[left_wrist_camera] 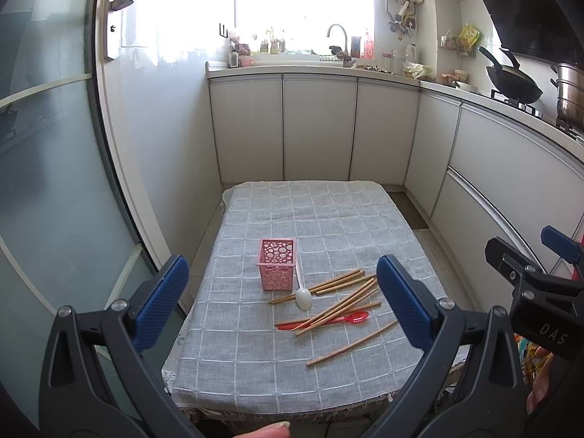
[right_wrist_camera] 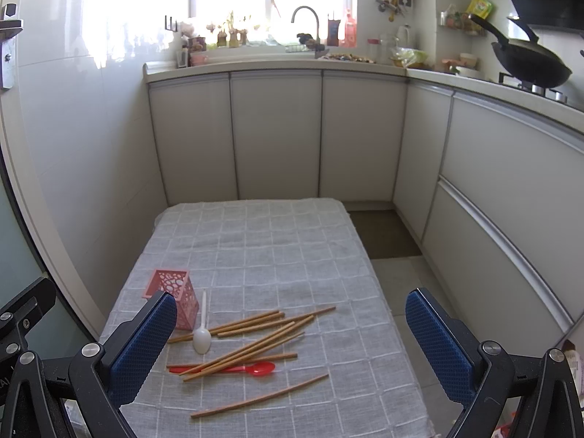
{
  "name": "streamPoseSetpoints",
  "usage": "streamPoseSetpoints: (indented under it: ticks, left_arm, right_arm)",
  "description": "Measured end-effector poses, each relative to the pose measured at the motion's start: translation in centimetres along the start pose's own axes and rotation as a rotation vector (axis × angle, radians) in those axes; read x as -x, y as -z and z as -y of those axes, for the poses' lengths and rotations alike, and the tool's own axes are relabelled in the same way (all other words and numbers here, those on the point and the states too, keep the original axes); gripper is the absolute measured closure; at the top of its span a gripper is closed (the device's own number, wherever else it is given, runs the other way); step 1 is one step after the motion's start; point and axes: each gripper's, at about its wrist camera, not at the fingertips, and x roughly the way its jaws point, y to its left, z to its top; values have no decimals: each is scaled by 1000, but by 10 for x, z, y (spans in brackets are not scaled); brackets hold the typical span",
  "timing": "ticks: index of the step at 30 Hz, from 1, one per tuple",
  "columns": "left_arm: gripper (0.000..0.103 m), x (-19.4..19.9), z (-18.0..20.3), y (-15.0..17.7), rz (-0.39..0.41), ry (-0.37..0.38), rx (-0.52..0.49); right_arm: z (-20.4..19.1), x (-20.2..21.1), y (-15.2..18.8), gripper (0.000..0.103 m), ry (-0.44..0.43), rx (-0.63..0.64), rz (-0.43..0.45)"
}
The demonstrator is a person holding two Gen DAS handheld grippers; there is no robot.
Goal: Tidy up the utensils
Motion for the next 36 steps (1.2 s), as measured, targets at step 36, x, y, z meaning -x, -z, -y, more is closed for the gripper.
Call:
streamPoseSetpoints:
  ticks: [36]
  left_arm:
    - [1,-95,10,-5,-74,-28,-121]
  right_arm:
    - [17,-94,-14,0,-57,-63,-211]
